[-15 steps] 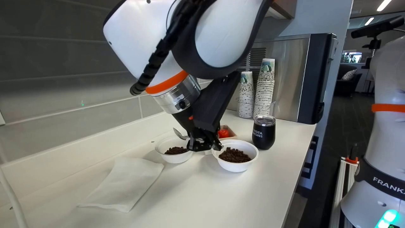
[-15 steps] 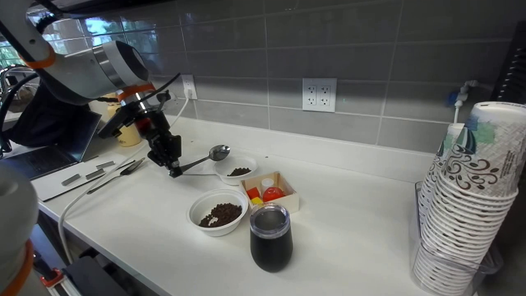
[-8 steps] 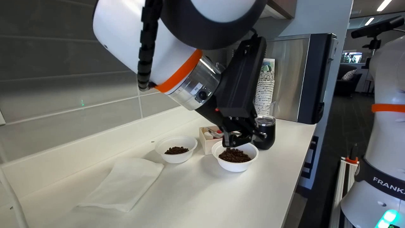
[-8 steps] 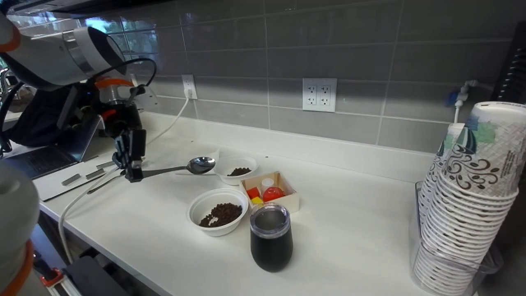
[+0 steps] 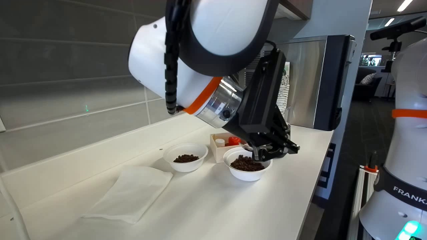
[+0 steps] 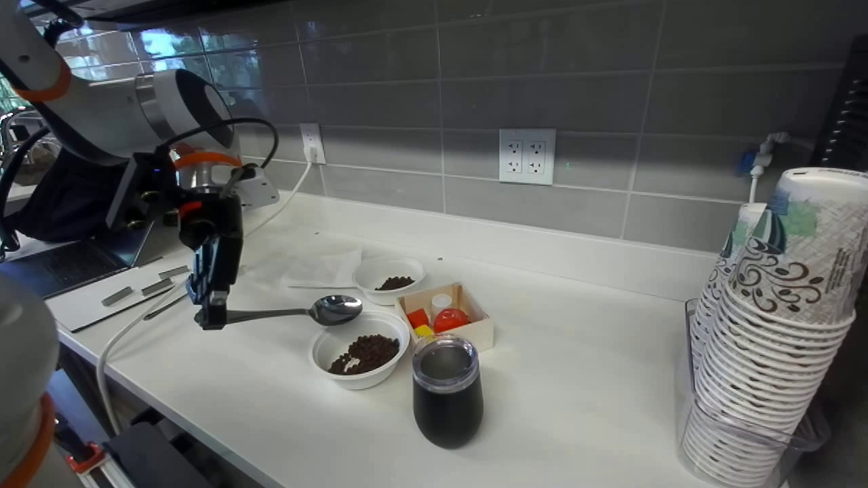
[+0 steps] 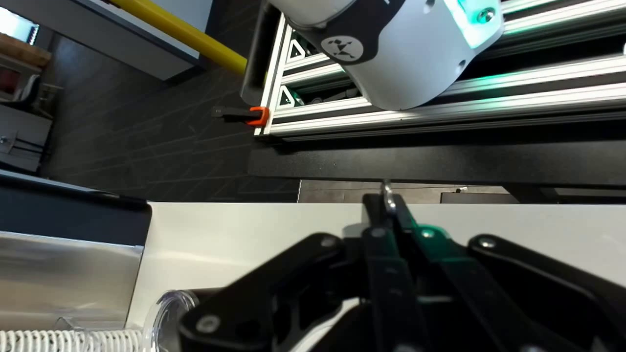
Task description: Use the spoon to stir in the closest bowl, then transfer a spoonful of contents from the closest bowl to the furthest bowl
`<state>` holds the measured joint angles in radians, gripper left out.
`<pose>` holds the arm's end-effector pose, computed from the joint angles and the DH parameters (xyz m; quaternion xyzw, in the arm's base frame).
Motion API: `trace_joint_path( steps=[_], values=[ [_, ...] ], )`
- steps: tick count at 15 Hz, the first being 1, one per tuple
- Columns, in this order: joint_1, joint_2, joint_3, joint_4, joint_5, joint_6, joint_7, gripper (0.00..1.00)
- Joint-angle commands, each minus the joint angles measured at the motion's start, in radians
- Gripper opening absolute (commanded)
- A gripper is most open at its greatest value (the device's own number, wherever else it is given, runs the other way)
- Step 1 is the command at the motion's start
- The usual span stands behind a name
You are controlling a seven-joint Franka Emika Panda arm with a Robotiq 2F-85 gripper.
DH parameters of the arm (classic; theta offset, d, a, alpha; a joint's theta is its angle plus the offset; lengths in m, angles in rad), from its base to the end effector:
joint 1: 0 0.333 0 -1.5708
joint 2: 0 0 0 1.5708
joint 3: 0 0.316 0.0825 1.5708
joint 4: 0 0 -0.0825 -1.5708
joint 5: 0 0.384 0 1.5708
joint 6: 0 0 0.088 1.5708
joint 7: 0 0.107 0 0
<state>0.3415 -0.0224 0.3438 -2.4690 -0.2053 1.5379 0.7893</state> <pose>0.2901 0.2077 0.2747 0.8941 -0.0062 -0.2586 0.3657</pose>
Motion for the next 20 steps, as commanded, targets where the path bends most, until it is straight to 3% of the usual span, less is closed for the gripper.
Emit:
trace_joint_path(
  steps=[1, 10, 16, 17, 18, 20],
  values=[
    [-0.032, 0.053, -0.032, -0.01, -0.026, 0.052, 0.001, 0.01],
    [-0.028, 0.225, -0.081, 0.029, -0.094, 0.157, -0.033, 0.01],
    [-0.014, 0.256, -0.09, 0.048, -0.169, 0.184, -0.028, 0.01],
    [-0.013, 0.254, -0.09, 0.051, -0.173, 0.183, -0.028, 0.3],
    [-0.013, 0.25, -0.09, 0.053, -0.177, 0.186, -0.03, 0.31],
    [-0.011, 0.245, -0.091, 0.055, -0.187, 0.194, -0.031, 0.44]
  ],
)
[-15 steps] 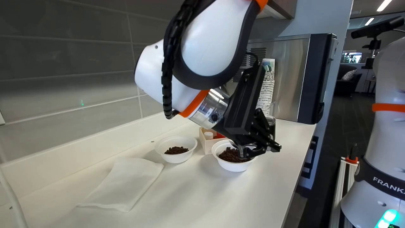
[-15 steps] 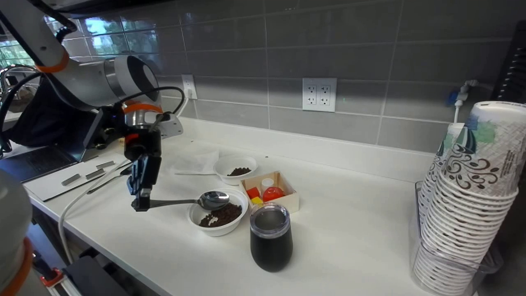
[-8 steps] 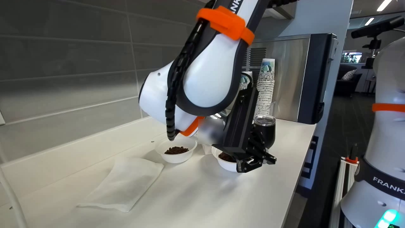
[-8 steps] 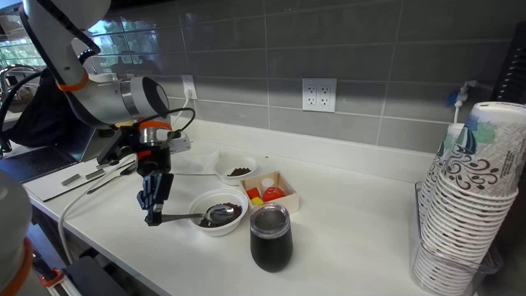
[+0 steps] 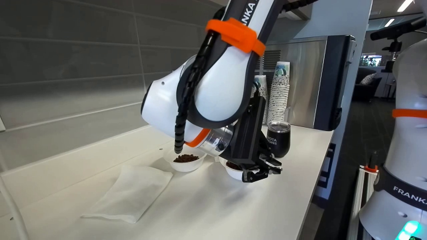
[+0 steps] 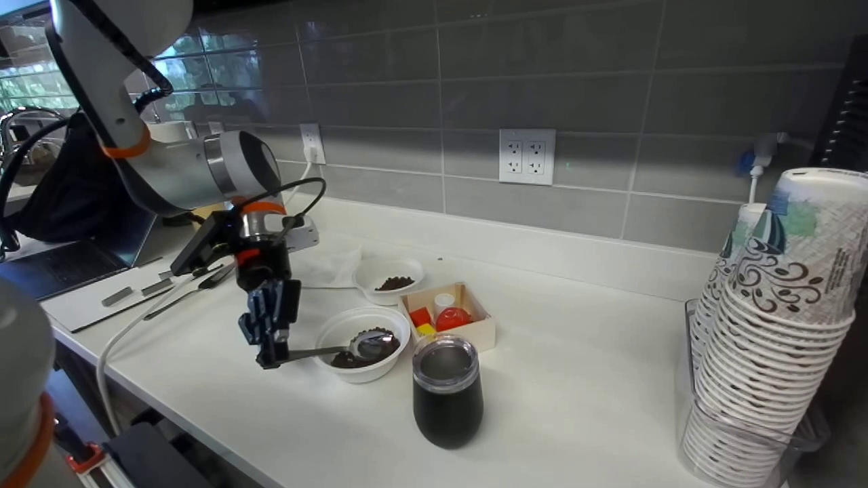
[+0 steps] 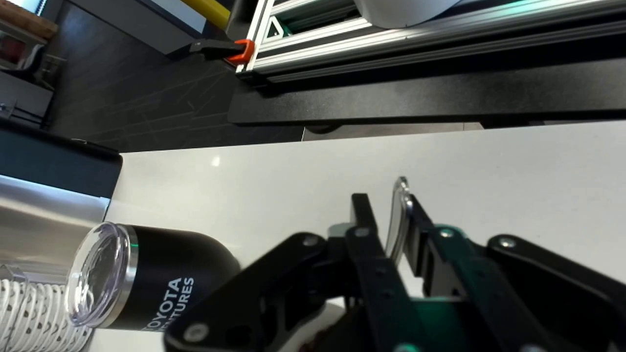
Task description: Use the spoon to stir in the closest bowl, then transfer a spoonful of contents from the closest bowl to the furthest bowl
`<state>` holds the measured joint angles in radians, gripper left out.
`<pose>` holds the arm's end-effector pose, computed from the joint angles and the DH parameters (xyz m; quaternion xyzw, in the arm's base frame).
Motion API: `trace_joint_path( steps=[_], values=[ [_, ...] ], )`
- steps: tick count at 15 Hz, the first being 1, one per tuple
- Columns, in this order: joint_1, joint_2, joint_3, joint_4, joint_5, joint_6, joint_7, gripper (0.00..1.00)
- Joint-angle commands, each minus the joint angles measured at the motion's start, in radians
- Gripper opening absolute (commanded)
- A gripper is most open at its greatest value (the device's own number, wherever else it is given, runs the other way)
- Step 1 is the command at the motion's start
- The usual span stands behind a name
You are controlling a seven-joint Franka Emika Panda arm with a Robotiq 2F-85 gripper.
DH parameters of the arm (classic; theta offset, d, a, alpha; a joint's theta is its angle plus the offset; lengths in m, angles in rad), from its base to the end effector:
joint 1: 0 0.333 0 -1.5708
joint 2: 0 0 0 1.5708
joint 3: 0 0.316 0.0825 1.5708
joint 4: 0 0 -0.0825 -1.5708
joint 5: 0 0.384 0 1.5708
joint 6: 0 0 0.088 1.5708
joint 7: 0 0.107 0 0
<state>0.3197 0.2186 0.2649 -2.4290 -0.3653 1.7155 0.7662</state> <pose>0.3294 0.1847 0.1942 0.8910 0.0327 -0.2634 0.3684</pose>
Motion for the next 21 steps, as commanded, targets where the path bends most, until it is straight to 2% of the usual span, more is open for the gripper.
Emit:
trace_joint_path(
  steps=[1, 7, 10, 17, 21],
  values=[
    [0.011, 0.004, -0.013, 0.017, -0.031, 0.02, -0.01, 0.53],
    [-0.005, -0.057, -0.023, 0.015, -0.032, 0.072, -0.027, 0.98],
    [-0.042, -0.169, -0.047, -0.037, -0.017, 0.188, -0.059, 1.0],
    [-0.169, -0.413, -0.143, -0.153, -0.002, 0.484, -0.251, 1.0],
    [-0.231, -0.411, -0.194, -0.193, 0.044, 0.707, -0.414, 1.0]
  ],
)
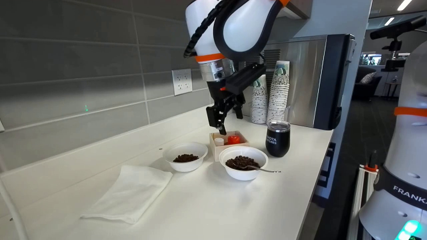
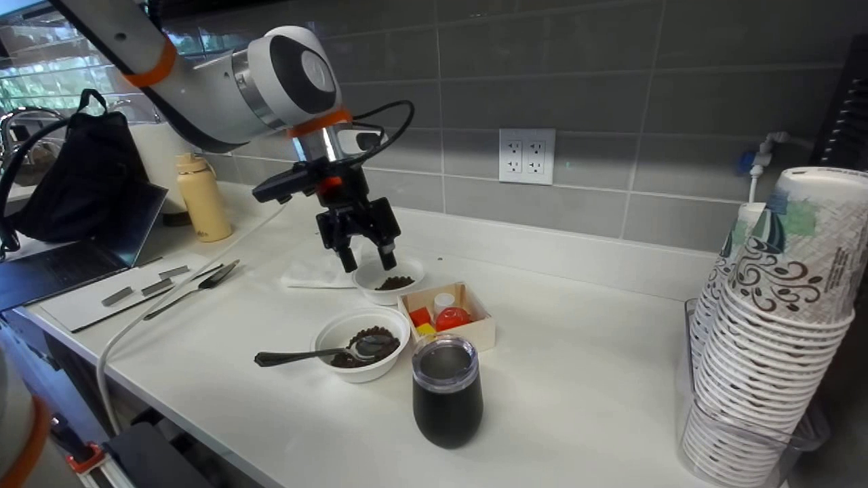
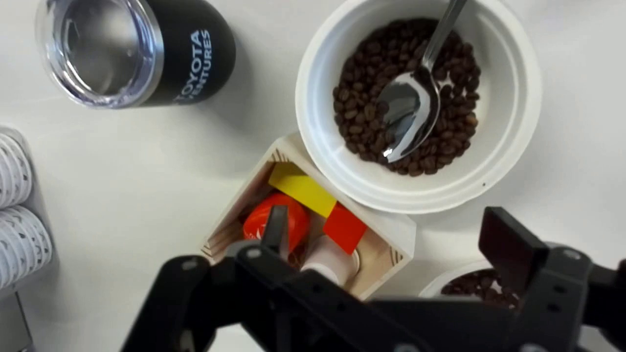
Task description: Use the spoon to stir in the closest bowl, then transfer a spoonful of contents from the closest bowl to the furthest bowl
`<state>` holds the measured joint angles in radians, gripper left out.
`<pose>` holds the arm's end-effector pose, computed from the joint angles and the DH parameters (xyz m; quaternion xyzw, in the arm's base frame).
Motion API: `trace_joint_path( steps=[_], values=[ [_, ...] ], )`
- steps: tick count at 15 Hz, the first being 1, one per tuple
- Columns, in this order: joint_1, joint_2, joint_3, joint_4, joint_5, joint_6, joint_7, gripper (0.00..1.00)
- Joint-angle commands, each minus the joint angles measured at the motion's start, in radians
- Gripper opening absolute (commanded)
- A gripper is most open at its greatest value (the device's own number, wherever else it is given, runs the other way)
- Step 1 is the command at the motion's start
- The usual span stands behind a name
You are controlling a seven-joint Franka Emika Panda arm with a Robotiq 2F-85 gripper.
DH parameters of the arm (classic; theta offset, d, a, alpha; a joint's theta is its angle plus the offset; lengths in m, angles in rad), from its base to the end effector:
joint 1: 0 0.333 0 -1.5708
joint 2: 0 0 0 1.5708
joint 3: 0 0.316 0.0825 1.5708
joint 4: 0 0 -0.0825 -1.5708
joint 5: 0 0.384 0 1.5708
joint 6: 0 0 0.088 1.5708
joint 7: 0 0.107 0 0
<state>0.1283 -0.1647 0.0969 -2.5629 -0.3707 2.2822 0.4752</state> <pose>0.4177 0.0861 0.3158 0.9884 0.0040 -0.0068 0.1516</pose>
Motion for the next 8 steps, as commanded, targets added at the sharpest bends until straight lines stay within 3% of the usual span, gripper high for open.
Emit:
trace_joint_path(
  steps=[1, 8],
  values=[
    [-0.052, -0.011, -0.037, -0.065, 0.059, 0.18, -0.171, 1.0],
    [-0.116, 0.069, -0.102, -0.073, 0.147, 0.284, -0.396, 1.0]
  ],
)
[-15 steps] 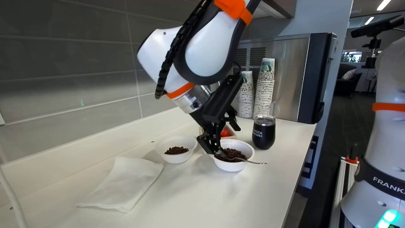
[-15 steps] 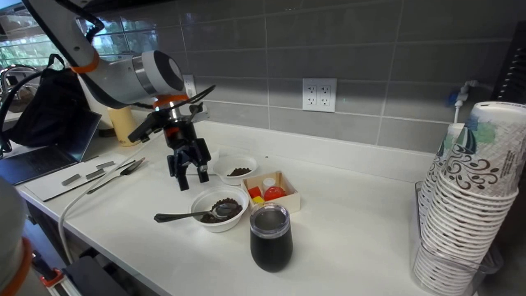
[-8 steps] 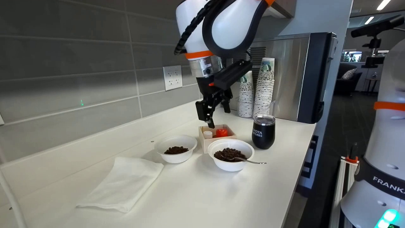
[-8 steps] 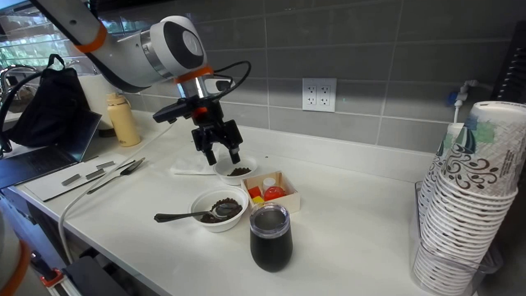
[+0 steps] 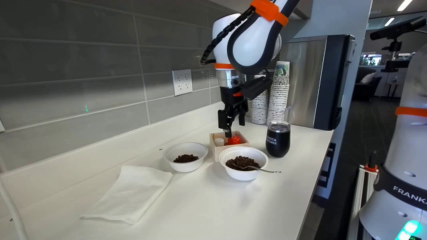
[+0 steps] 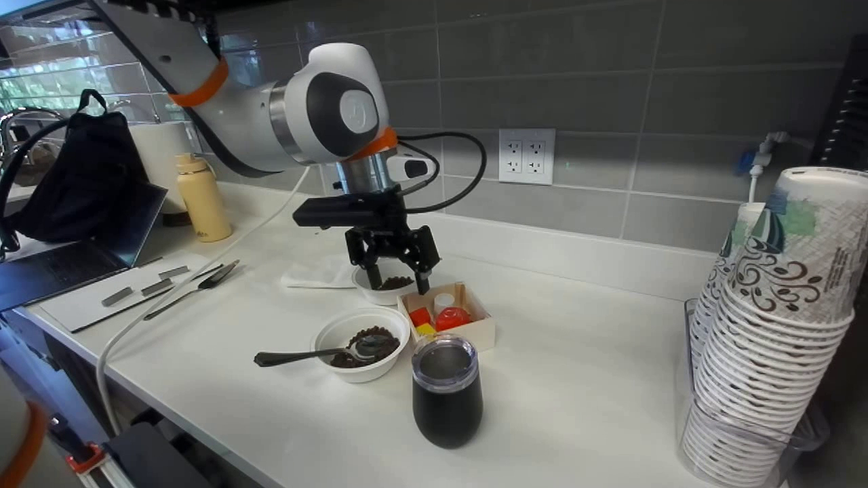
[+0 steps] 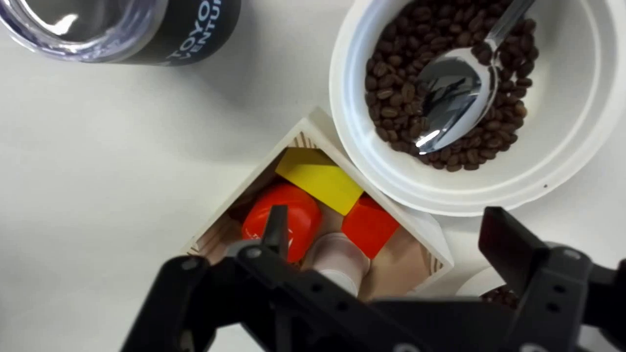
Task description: Use the spoon to stir in the closest bowl, then transfer a spoonful of contents from the closest bowl to the furthest bowl
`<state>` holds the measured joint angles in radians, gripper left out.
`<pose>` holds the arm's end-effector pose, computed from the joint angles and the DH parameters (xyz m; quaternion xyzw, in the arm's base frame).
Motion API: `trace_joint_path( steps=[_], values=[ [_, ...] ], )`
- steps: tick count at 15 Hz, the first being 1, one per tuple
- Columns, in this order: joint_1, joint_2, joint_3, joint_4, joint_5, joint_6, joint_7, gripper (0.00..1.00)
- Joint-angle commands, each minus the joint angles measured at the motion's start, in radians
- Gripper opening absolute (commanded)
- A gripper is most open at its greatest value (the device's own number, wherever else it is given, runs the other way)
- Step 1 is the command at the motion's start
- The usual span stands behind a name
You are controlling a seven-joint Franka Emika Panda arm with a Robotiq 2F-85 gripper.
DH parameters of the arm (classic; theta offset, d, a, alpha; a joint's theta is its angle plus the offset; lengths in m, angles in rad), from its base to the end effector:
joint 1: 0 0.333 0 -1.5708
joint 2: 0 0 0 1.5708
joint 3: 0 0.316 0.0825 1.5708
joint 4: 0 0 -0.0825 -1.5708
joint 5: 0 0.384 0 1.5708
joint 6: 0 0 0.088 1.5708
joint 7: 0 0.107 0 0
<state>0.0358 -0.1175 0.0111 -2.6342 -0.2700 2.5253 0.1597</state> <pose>0.4245 0.0225 0.2869 0.9954 0.0534 0.0123 0.0781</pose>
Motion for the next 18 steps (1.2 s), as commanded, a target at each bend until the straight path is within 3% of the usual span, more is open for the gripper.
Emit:
trace_joint_path(
  steps=[1, 2, 6, 9, 11, 18],
  values=[
    [-0.031, 0.033, -0.021, 0.004, 0.053, 0.044, -0.088, 0.99],
    [-0.035, 0.042, -0.025, 0.009, 0.063, 0.045, -0.095, 0.81],
    [-0.047, 0.071, -0.03, 0.027, 0.077, 0.039, -0.106, 0.54],
    [-0.055, 0.102, -0.033, 0.052, 0.07, 0.038, -0.096, 0.47],
    [-0.065, 0.123, -0.041, 0.073, 0.059, 0.04, -0.086, 0.55],
    [-0.074, 0.212, -0.06, 0.16, 0.055, 0.041, -0.084, 0.5]
  ],
)
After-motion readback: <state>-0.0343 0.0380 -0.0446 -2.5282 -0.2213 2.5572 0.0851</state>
